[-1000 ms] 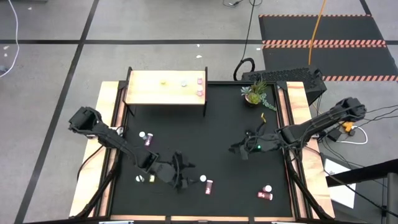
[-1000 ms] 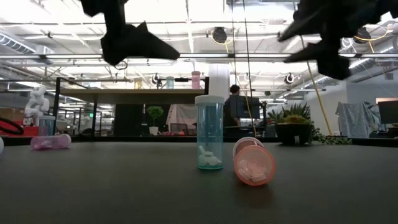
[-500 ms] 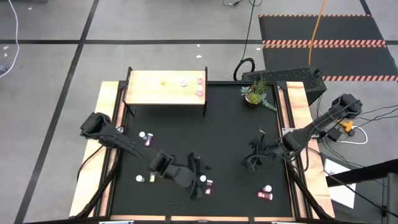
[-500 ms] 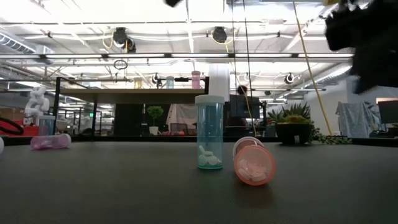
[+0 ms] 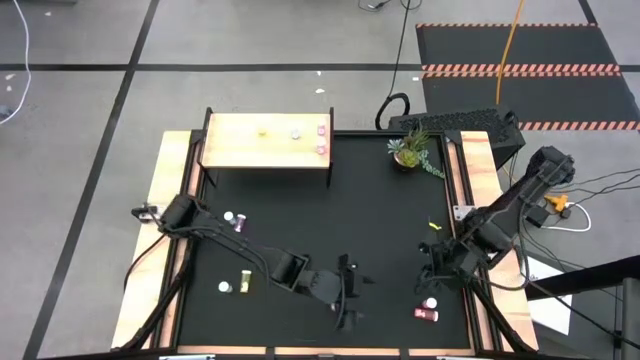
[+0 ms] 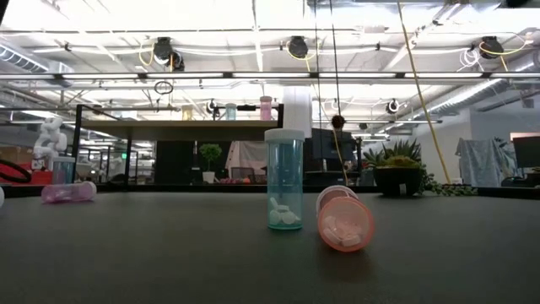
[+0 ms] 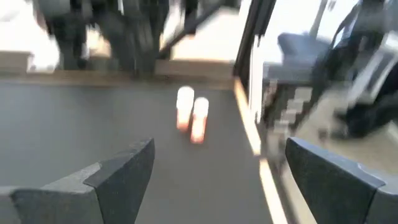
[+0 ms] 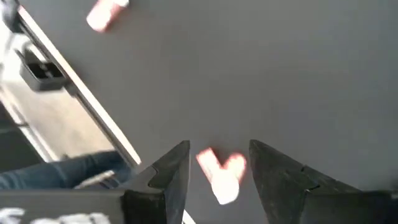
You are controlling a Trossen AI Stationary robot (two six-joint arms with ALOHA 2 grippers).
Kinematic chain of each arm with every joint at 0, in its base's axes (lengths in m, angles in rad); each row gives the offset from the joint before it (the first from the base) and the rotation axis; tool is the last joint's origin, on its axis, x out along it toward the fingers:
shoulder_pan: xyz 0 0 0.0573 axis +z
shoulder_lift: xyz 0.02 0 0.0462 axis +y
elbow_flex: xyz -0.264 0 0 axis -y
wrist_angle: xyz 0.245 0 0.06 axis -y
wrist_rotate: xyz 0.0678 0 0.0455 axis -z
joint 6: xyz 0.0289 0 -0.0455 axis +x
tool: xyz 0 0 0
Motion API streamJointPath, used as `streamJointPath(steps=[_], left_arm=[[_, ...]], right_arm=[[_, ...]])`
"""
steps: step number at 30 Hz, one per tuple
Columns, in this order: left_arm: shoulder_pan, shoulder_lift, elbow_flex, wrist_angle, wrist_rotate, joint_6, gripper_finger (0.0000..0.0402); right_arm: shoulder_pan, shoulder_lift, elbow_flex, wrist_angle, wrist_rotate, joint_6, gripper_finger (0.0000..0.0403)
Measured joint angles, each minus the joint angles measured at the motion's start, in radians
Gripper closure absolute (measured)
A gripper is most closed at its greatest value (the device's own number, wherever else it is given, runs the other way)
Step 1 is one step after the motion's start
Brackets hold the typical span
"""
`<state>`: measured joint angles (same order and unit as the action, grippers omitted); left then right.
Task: Pick and place medicine bottles onto shelf by color
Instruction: Put the top right orange pill bottle on the shelf
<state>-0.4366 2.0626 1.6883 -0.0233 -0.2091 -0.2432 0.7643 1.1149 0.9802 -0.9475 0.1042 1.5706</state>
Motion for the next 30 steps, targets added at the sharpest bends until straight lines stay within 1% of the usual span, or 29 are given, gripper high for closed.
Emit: streamJointPath(steps=[3, 5, 8, 12, 15, 16, 19, 24, 26, 30], left_arm=[[0.007, 0.059, 0.01, 0.117, 0.0, 0.036, 0.0041], [0.012, 0.104, 0.021, 0.186, 0.004, 0.041, 0.0041], [0.018, 0.167, 0.055, 0.279, 0.014, 0.063, 0.0041], [0.029, 0.232, 0.116, 0.362, 0.024, 0.103, 0.0041], [0.045, 0.289, 0.18, 0.391, 0.03, 0.172, 0.0041], [0.052, 0.3, 0.197, 0.378, 0.03, 0.2, 0.0041], [0.079, 0.359, 0.282, 0.397, 0.052, 0.261, 0.0041], [0.121, 0.464, 0.408, 0.382, 0.136, 0.234, 0.0041], [0.132, 0.5, 0.449, 0.369, 0.153, 0.211, 0.0041], [0.142, 0.53, 0.496, 0.313, 0.161, 0.201, 0.0041]], right_arm=[[0.029, 0.03, 0.069, -0.105, -0.01, 0.0, 0.0246], [0.051, 0.041, 0.088, -0.122, -0.03, -0.011, 0.0246], [0.086, 0.048, 0.091, -0.118, -0.058, -0.035, 0.0246], [0.118, 0.045, 0.068, -0.136, -0.057, -0.039, 0.0246], [0.141, 0.044, 0.067, -0.13, -0.056, -0.057, 0.0246], [0.15, 0.044, 0.066, -0.13, -0.056, -0.066, 0.0246], [0.18, 0.044, 0.066, -0.136, -0.052, -0.083, 0.0246], [0.234, 0.029, 0.066, -0.16, -0.016, -0.092, 0.0246], [0.25, 0.012, 0.065, -0.172, 0.015, -0.086, 0.0245], [0.265, -0.023, 0.065, -0.189, 0.072, -0.048, 0.0246]])
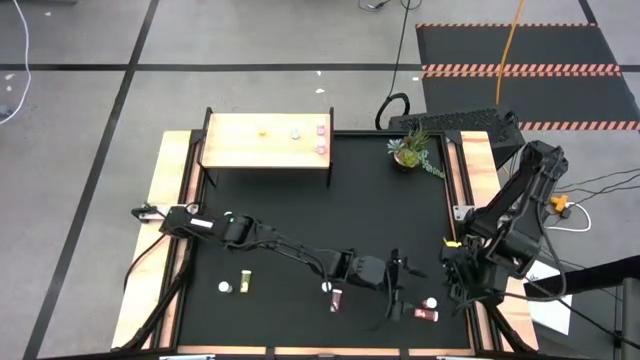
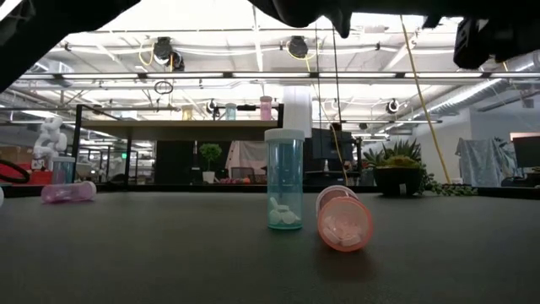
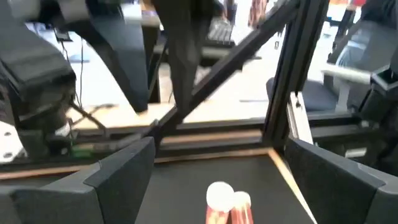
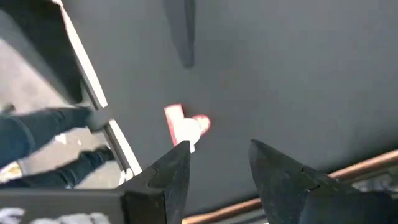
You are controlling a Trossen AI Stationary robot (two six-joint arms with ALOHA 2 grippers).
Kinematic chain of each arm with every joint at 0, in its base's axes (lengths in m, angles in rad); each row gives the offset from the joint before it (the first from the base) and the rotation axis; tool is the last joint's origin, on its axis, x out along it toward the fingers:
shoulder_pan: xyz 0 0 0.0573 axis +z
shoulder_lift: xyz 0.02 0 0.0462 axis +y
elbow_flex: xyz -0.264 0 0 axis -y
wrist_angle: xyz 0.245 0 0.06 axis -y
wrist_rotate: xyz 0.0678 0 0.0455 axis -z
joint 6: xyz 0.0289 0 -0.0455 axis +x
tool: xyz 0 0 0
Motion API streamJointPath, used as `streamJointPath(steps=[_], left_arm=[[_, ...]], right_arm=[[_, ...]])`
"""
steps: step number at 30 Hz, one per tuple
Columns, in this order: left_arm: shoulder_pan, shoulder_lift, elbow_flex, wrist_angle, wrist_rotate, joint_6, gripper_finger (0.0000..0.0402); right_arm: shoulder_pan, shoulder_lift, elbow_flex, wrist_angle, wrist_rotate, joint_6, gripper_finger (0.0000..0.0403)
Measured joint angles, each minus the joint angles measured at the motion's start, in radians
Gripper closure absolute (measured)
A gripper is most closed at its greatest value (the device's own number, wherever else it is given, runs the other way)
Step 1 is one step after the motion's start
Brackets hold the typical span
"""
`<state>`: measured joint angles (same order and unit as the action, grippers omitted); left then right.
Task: Pick and place medicine bottles onto shelf by color
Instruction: Put the top right orange pill bottle on the shelf
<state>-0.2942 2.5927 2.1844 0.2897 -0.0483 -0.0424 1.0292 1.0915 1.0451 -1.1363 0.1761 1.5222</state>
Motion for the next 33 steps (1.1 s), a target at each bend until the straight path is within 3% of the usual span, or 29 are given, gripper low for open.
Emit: streamJointPath(steps=[8, 13, 19, 25, 33], left_arm=[[-0.002, -0.011, 0.0, -0.147, 0.005, 0.059, 0.0041], [0.004, -0.072, 0.0, -0.273, 0.014, 0.075, 0.0041], [0.024, -0.088, 0.0, -0.325, 0.095, 0.121, 0.0041], [0.035, -0.109, -0.002, -0.421, 0.109, 0.128, 0.0041], [0.053, -0.14, 0.0, -0.461, 0.112, 0.177, 0.0041]], right_arm=[[0.055, 0.009, -0.03, 0.082, 0.002, 0.062, 0.0246], [0.115, 0.083, -0.032, 0.105, -0.004, 0.09, 0.0246], [0.131, 0.209, -0.032, 0.122, -0.134, 0.094, 0.0245], [0.131, 0.28, -0.032, 0.226, -0.102, 0.092, 0.0236], [0.129, 0.339, -0.032, 0.218, 0.001, 0.06, 0.0179]])
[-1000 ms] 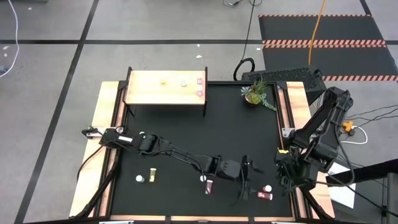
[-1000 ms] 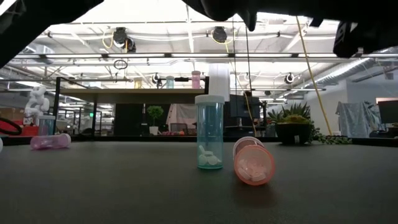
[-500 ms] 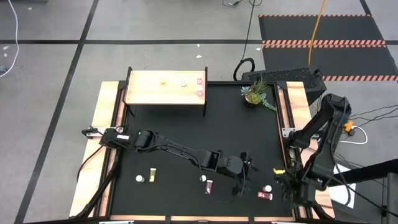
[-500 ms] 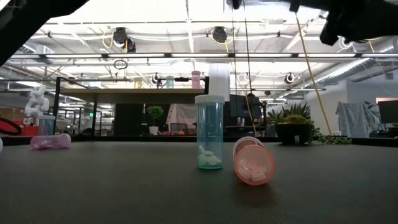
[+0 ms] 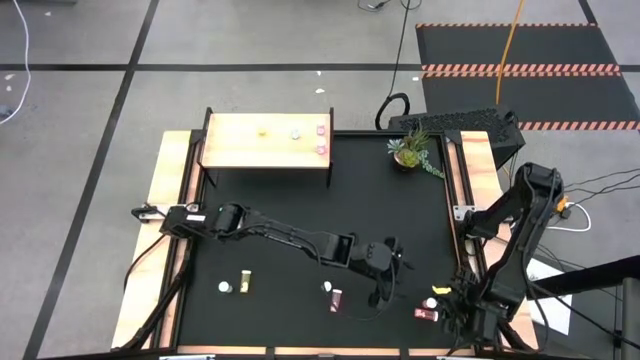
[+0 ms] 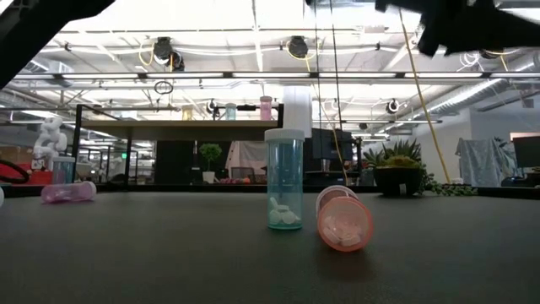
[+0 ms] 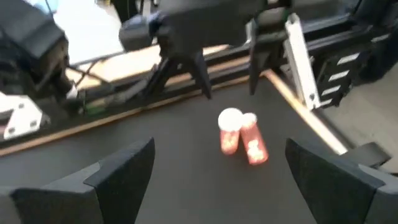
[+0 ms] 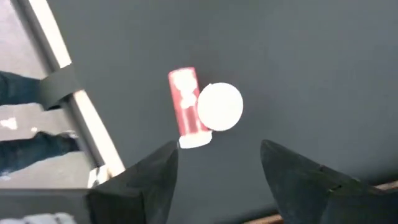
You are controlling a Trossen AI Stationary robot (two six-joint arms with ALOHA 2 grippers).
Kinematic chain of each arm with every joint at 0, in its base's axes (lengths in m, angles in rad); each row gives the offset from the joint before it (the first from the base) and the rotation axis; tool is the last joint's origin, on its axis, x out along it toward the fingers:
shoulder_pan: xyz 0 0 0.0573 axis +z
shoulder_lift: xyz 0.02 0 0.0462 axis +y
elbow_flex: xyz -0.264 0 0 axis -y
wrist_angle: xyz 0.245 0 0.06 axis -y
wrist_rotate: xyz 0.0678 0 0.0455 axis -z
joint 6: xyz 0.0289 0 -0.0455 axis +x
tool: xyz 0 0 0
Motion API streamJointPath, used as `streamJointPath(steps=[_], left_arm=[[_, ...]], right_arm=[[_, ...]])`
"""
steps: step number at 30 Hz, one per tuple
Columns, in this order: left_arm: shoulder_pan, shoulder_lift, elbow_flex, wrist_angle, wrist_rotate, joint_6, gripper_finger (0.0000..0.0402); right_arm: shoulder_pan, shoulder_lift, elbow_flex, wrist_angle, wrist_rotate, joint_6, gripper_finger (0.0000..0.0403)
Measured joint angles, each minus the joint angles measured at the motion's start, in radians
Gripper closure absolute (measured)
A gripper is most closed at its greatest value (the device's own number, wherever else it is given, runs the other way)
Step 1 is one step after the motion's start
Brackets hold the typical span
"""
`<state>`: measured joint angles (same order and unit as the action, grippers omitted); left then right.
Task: Pick and place medicine bottles onto shelf by color
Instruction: Put the top right orange pill bottle on the shelf
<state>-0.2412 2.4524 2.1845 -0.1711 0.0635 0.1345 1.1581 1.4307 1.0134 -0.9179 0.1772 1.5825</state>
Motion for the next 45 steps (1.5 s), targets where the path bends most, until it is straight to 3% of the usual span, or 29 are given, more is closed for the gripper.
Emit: streamJointPath(steps=[14, 40, 45], left_arm=[[0.048, -0.073, -0.001, -0.179, -0.064, -0.088, 0.0041], [0.086, -0.145, -0.001, -0.223, -0.065, -0.121, 0.0041], [0.081, -0.15, 0.0, -0.258, -0.063, -0.051, 0.0041]], right_arm=[[-0.026, 0.068, 0.0, 0.001, 0.064, -0.067, 0.0178], [-0.08, 0.068, 0.0, 0.022, 0.089, -0.129, 0.0191], [-0.074, 0.068, 0.0, 0.015, 0.089, -0.129, 0.0197]])
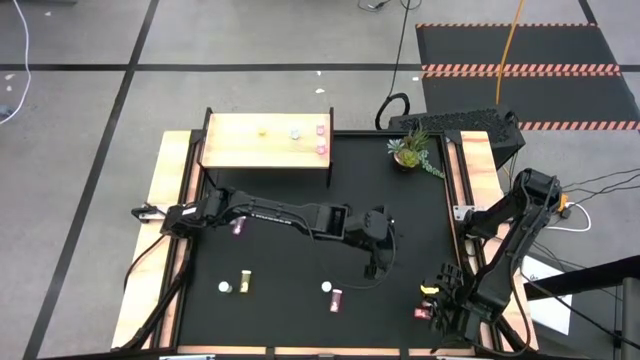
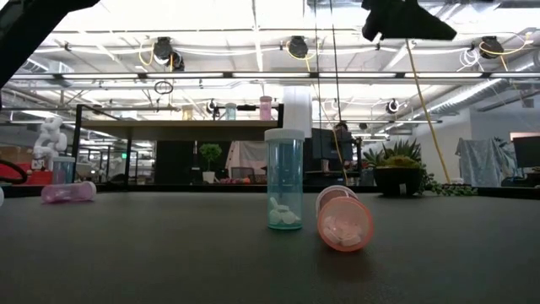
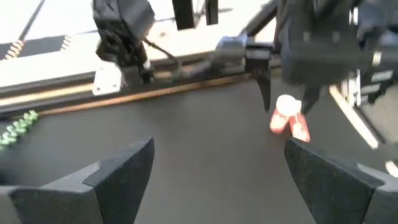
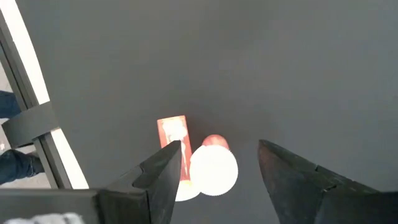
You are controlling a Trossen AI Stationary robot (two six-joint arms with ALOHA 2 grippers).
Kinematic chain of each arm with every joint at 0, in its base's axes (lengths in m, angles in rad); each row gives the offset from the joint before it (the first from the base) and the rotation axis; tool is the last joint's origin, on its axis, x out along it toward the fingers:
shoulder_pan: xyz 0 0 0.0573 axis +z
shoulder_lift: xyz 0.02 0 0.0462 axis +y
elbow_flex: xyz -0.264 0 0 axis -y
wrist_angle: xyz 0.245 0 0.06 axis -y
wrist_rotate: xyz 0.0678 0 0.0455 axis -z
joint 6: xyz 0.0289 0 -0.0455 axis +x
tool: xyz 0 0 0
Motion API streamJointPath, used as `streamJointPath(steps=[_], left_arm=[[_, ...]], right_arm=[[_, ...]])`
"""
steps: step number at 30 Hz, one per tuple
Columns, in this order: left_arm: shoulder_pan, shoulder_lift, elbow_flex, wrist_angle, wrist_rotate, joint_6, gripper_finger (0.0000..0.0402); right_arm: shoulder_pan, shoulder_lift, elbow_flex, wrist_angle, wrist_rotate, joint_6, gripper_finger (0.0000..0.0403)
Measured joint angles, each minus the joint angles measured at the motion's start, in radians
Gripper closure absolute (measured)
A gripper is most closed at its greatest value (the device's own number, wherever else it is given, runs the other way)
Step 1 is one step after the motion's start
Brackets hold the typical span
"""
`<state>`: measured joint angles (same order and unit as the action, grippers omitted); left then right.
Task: Pick and place medicine bottles onto shelf by color
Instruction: Put the top right orange pill bottle on the shelf
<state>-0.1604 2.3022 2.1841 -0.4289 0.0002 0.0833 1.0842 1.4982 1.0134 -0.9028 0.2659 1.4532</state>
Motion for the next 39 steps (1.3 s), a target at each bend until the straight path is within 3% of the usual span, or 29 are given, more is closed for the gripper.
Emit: streamJointPath(steps=[7, 17, 24, 29, 39], left_arm=[[0.008, -0.012, 0.0, -0.049, 0.0, -0.033, 0.0041], [0.0, -0.051, -0.001, -0.094, 0.003, -0.033, 0.0041], [-0.004, -0.062, -0.001, -0.108, -0.004, -0.041, 0.0041], [-0.004, -0.075, -0.001, -0.126, -0.009, -0.04, 0.0041], [-0.001, -0.075, -0.001, -0.124, -0.01, -0.038, 0.0041]], right_arm=[[0.013, 0.0, 0.0, -0.012, 0.014, 0.032, 0.0197], [0.092, 0.0, 0.0, -0.026, 0.054, 0.246, 0.0197], [0.134, 0.042, 0.0, 0.097, 0.071, 0.307, 0.0197], [0.168, 0.059, 0.0, -0.006, 0.071, 0.385, 0.0197], [0.175, 0.064, 0.0, 0.047, 0.031, 0.289, 0.0197]])
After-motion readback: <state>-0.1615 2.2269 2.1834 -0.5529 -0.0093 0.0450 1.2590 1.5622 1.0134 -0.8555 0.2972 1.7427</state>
